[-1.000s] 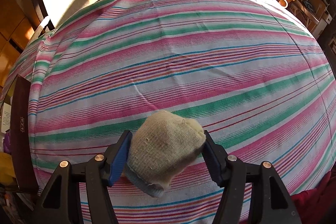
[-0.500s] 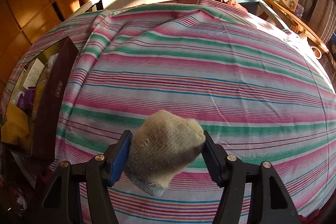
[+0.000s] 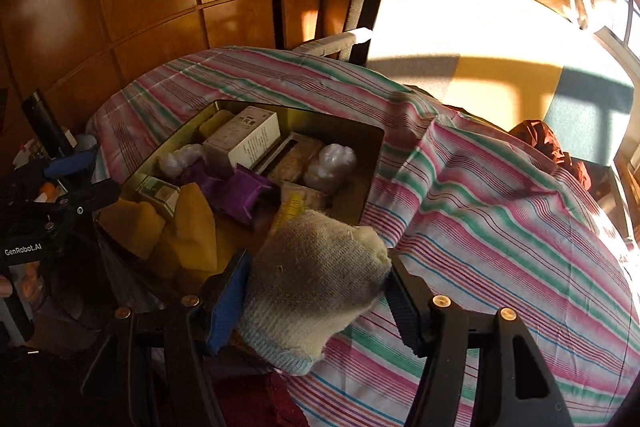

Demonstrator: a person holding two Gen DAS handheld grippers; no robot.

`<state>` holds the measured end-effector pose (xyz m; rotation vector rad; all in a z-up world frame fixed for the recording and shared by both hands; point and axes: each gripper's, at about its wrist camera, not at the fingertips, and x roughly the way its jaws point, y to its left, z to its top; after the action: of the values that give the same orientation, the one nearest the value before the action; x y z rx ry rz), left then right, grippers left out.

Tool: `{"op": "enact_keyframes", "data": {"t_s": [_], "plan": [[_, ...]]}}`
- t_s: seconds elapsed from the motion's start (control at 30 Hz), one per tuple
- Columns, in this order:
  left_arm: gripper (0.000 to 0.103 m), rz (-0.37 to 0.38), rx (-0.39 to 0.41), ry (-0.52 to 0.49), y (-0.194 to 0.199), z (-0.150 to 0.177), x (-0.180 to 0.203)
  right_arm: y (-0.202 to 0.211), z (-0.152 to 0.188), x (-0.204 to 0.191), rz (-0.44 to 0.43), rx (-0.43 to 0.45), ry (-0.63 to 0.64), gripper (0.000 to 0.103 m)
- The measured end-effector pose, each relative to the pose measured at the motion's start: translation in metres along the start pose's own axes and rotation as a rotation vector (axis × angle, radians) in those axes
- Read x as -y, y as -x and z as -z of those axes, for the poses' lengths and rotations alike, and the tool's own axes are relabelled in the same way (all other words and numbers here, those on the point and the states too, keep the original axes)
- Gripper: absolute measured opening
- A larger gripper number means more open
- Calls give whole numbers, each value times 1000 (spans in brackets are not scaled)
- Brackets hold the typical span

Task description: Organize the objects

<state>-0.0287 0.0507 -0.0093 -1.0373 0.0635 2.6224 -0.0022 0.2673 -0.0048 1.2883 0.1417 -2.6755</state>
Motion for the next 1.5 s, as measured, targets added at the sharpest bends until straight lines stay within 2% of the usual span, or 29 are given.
{"op": "enact_keyframes", "data": {"t_s": [0.27,0.33,0.47,0.6,0.8,0.93,1.03,1.1,1.17,1.3,1.5], "plan": [[96,-47,7,54,3,5,-24,-54,-1,-48,-31,-140,167,66],[98,-64,7,62,3,6,-27,-68,2,-57,-10,-168,196,66],[103,-75,12,79,5,7,-30,-88,5,-65,-53,-212,172,68],[103,-82,17,104,6,4,-33,-86,8,-65,-104,-200,114,68],[103,-147,29,118,11,3,-32,-56,7,-53,-90,-83,-23,68],[103,-153,49,132,17,4,-30,-34,7,-47,-2,-2,-116,68],[103,-210,52,121,19,3,-24,-20,9,-46,73,48,-171,68],[103,-188,50,130,21,5,-23,-11,10,-45,105,79,-210,68],[103,-170,43,146,22,7,-22,-3,12,-44,127,99,-248,68],[103,-212,42,126,22,11,-16,10,12,-39,162,139,-302,68],[103,-226,48,124,24,14,-13,19,9,-41,176,167,-310,68]]}}
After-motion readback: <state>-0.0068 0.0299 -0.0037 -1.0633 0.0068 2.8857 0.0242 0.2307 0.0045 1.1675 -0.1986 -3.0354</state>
